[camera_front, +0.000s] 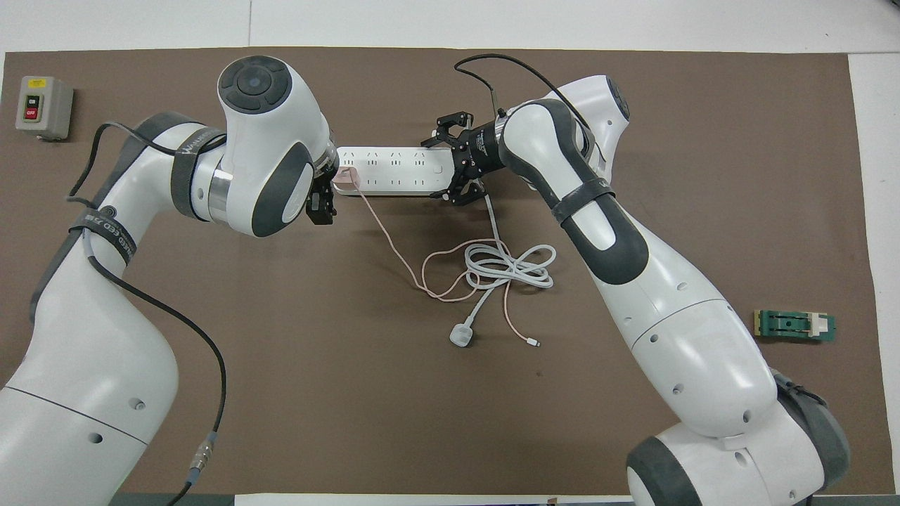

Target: Unplug charger and place it aside

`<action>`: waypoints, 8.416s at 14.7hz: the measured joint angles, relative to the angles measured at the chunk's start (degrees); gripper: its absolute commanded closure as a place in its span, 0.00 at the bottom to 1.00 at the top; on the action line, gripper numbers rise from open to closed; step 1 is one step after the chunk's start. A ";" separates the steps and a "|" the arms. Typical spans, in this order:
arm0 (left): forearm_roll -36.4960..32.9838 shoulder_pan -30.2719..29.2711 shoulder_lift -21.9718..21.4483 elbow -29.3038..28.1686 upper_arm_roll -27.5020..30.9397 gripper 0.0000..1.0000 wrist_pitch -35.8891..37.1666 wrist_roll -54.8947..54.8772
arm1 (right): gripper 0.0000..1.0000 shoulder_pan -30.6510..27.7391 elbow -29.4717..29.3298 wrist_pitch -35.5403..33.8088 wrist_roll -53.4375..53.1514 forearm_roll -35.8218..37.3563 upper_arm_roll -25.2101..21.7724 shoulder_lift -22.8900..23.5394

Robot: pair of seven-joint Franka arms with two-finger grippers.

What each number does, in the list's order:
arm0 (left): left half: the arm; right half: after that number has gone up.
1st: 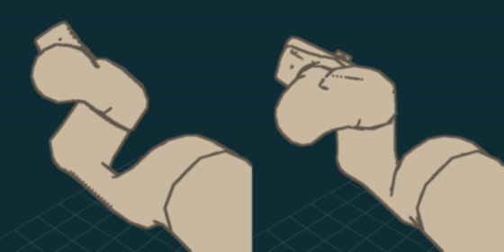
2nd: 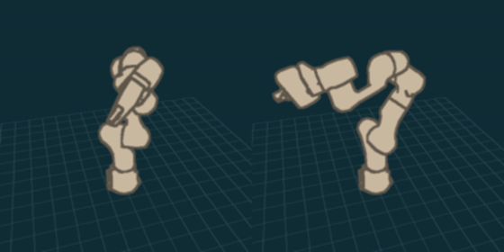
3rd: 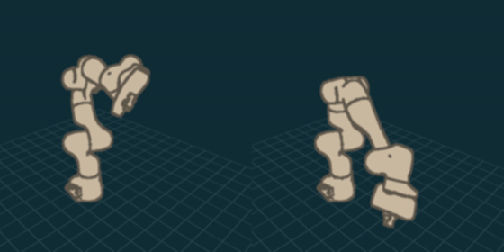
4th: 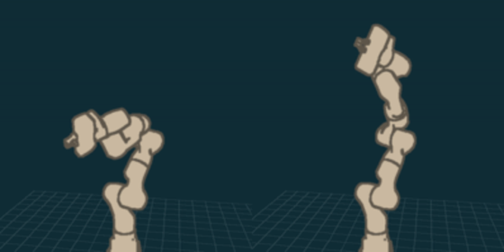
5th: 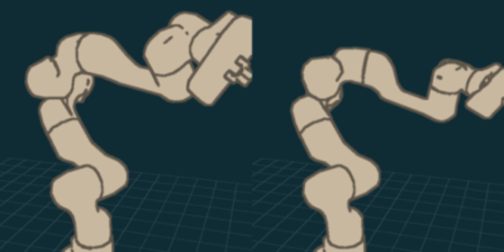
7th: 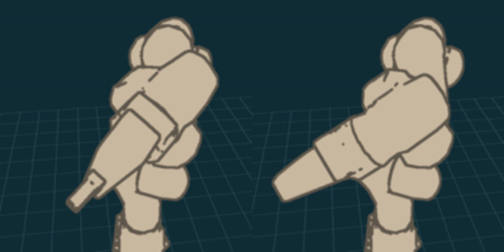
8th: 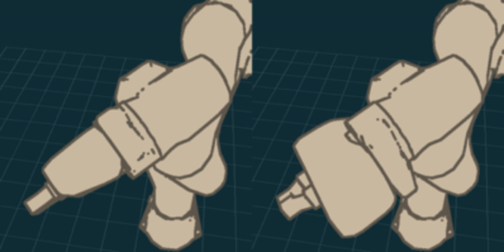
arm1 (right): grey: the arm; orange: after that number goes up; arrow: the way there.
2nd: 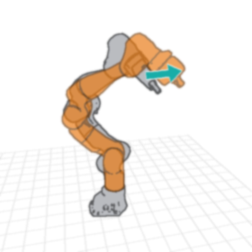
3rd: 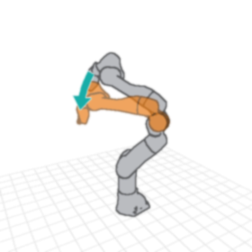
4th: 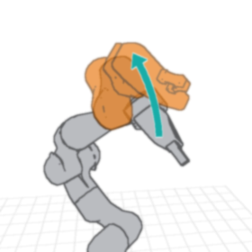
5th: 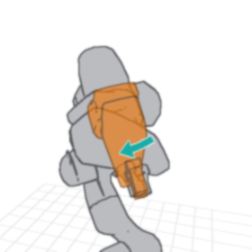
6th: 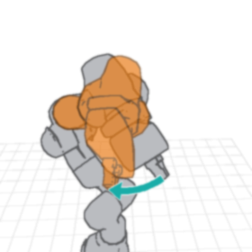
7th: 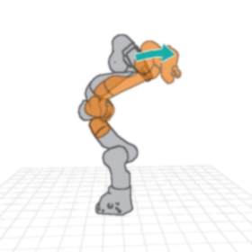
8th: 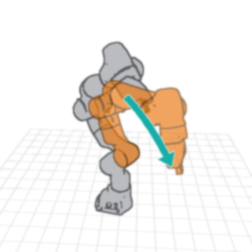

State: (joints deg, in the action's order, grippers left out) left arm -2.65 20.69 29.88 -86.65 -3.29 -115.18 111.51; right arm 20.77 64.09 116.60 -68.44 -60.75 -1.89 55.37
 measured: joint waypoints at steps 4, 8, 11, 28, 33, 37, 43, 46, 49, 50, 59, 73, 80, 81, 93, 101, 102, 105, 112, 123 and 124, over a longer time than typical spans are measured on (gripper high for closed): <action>0.00 0.07 0.44 -0.03 -0.23 0.00 -3.31 0.00 | 0.00 0.00 -0.25 0.80 0.67 0.00 0.00 0.97; -0.01 0.11 0.78 -0.16 -0.37 0.00 -4.94 0.00 | 0.07 0.11 -0.25 1.02 0.69 0.00 -0.01 1.00; -0.01 0.25 1.08 -0.74 -0.41 0.00 -5.67 0.00 | 0.38 0.32 -0.11 1.56 0.60 0.00 -0.09 0.90; -0.89 0.91 1.19 -2.62 -0.32 1.00 -8.84 -1.01 | 0.50 0.54 0.52 2.42 0.68 0.00 -0.10 0.51; -1.59 1.04 1.19 -2.61 -0.37 1.00 -8.81 -1.30 | 0.50 0.55 0.53 2.45 0.68 0.00 -0.10 0.50; -2.30 1.30 1.58 -1.53 -0.37 1.00 -7.48 -1.48 | 0.50 0.55 0.55 2.50 0.69 0.00 -0.10 0.51; -2.31 1.32 -2.65 0.76 -0.53 1.00 0.68 -6.05 | 0.50 0.57 0.56 2.53 0.69 0.00 -0.10 0.49; -2.30 1.32 -4.60 0.16 -0.53 1.00 2.69 -14.58 | 0.49 0.57 0.56 2.53 0.69 0.00 -0.10 0.49; -2.28 1.31 -6.13 -2.06 -0.47 1.00 2.79 -27.76 | 0.00 0.59 0.56 2.54 0.69 0.00 -0.10 0.50; -2.28 1.24 -7.25 -3.55 -0.35 1.00 2.79 -33.60 | 0.00 1.09 0.57 3.59 0.89 0.00 -0.01 0.80; -0.41 -7.70 -11.79 -10.77 0.03 1.00 2.31 -76.31 | 0.00 1.82 0.58 4.66 0.72 0.07 -0.29 0.92; 11.69 -17.67 -28.01 -42.95 -0.16 1.00 -5.26 -116.25 | 0.00 -2.94 2.12 -0.25 2.36 2.84 -0.89 -1.90; 12.40 -18.53 -30.70 -48.26 -0.24 0.00 -9.14 -119.91 | 0.00 -6.94 2.15 -5.72 2.37 7.77 -1.41 -6.34; 12.40 -19.59 -30.89 -48.58 -0.10 0.00 -9.13 -120.26 | 0.00 -7.04 2.17 -6.56 2.37 9.26 -1.99 -7.40; 12.37 -27.31 -31.63 -35.43 0.55 0.00 -0.46 -122.59 | 0.00 -7.22 2.41 -20.06 8.99 33.12 -6.38 -23.73; 6.25 -26.85 -33.79 -21.75 -0.46 0.00 10.71 -111.69 | 0.00 -12.65 2.70 -28.97 45.43 46.18 -6.55 -32.05; 5.29 -26.31 -33.97 -19.86 -0.76 0.00 12.94 -109.57 | 0.00 -12.85 2.75 -29.47 50.01 48.05 -6.56 -32.81; 3.15 -24.84 -34.26 -14.77 -1.23 0.00 19.88 -105.57 | 0.00 -12.89 2.78 -32.32 61.65 53.48 -6.55 -35.28; 2.99 -24.71 -34.27 -11.66 -2.32 0.00 23.40 -105.04 | 0.00 -14.25 8.94 -38.66 72.32 57.78 -6.65 -45.36; 3.83 -23.95 -34.21 -10.89 -2.98 0.00 26.30 -105.37 | 0.00 -19.64 26.82 -29.98 72.78 61.56 0.44 -58.44; 4.12 -23.94 -34.21 -10.89 -3.02 0.00 26.18 -106.04 | 0.00 -19.64 27.15 -29.55 72.67 62.16 0.50 -58.43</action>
State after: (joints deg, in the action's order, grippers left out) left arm 1.47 -3.24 -4.33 -97.54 -6.31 -89.00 5.48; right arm 1.13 91.23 87.05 4.23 1.41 -1.40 -3.07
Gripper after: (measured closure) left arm 0.000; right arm 0.000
